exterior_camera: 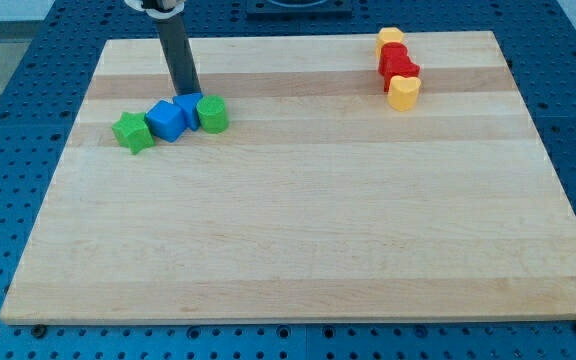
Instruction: Slide the green star slightly to the right
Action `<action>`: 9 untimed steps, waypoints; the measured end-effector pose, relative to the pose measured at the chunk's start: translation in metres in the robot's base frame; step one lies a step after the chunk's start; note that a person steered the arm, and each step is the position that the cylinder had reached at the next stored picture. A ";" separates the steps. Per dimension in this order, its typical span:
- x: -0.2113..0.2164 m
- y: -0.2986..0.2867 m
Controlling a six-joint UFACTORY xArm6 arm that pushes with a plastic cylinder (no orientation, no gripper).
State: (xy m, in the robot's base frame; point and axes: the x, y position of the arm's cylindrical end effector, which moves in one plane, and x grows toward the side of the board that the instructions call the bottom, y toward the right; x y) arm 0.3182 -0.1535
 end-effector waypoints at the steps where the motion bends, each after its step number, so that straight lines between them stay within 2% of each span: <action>1: 0.000 -0.016; 3: 0.001 -0.088; 4: 0.017 -0.097; 8: 0.069 -0.095; 9: 0.074 -0.077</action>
State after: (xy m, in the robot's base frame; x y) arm 0.3923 -0.2308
